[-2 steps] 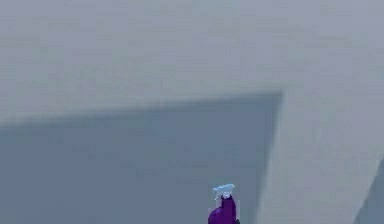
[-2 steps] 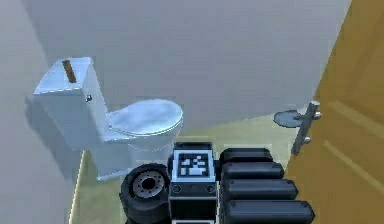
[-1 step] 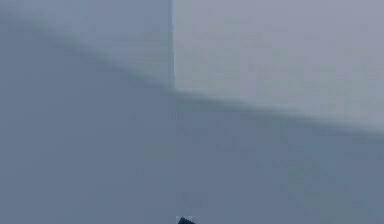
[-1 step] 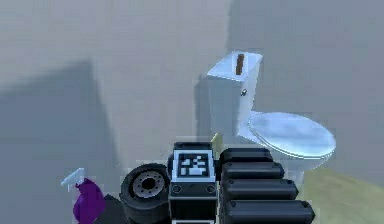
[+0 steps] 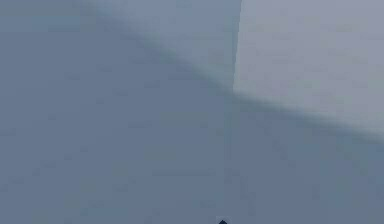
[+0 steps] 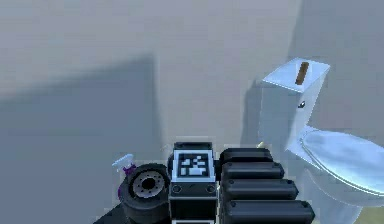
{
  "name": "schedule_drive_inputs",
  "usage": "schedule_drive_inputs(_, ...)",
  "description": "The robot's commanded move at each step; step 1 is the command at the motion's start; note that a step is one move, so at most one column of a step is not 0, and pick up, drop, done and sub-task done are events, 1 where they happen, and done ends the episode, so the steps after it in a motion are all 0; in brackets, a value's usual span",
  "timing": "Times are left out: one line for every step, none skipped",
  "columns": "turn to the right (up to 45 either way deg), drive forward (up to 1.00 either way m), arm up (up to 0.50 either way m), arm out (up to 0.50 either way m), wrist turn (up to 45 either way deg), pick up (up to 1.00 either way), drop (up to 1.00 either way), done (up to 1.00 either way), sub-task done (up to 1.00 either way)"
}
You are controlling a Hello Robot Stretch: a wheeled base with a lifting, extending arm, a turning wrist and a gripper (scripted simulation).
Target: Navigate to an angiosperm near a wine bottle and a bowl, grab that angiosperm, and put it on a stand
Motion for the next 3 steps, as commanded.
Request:
schedule_drive_inputs(0.0, 0.0, 0.0, 0.08, 0.0, 0.0, 0.0, 0.0, 0.0)
schedule_drive_inputs(0.0, 0.0, 0.0, 0.0, 39.0, 0.0, 0.0, 0.0, 0.0)
schedule_drive_inputs(0.0, 0.0, -0.08, 0.0, 0.0, 0.0, 0.0, 0.0, 0.0)
